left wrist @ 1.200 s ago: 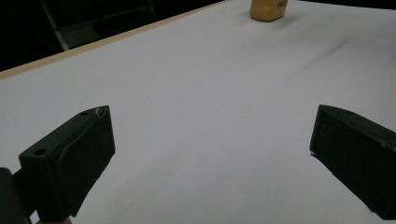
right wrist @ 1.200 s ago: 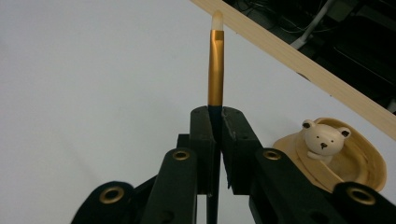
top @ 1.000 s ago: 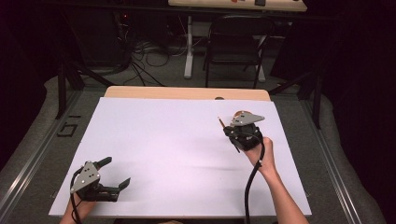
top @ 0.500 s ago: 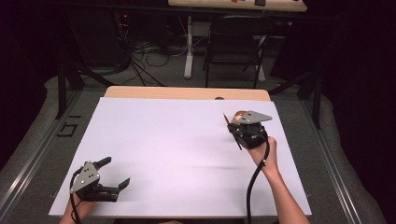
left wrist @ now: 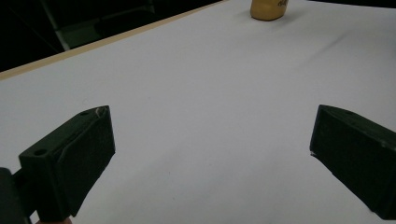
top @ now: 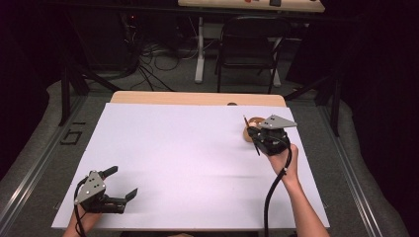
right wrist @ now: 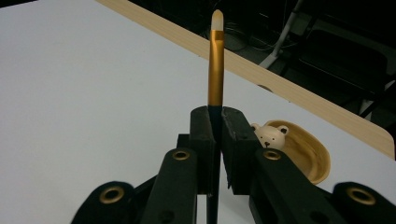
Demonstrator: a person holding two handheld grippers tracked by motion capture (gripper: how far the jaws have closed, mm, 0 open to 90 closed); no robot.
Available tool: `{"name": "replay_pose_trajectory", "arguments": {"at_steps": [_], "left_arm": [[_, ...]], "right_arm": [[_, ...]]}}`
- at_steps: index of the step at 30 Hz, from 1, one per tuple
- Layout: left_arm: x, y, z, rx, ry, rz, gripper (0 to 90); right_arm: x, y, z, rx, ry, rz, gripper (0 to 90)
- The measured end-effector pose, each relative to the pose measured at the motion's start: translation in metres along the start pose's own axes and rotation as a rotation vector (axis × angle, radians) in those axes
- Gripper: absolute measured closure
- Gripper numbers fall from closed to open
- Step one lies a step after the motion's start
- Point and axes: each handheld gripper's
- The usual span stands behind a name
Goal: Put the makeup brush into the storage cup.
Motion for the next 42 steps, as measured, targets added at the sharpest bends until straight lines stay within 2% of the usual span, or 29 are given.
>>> {"name": "replay_pose_trajectory", "arguments": {"at_steps": [19,42], "left_arm": [[0.0,0.0,-0.002,0.004,0.005,-0.001,0.0],[0.0,0.0,-0.002,0.007,0.005,-0.001,0.0]], "right_arm": [[-0.016,0.004,0.002,-0.026,0.048,-0.051,83.5],[-0.026,0.003,0.001,-0.047,0.081,-0.065,83.5]]}}
Point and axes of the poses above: each handheld gripper's, and its own axes: z roughly backward along the jaws, y roughly out of its underside, x roughly to its left, and after that the axes turned 10 degrees about y, right-handed
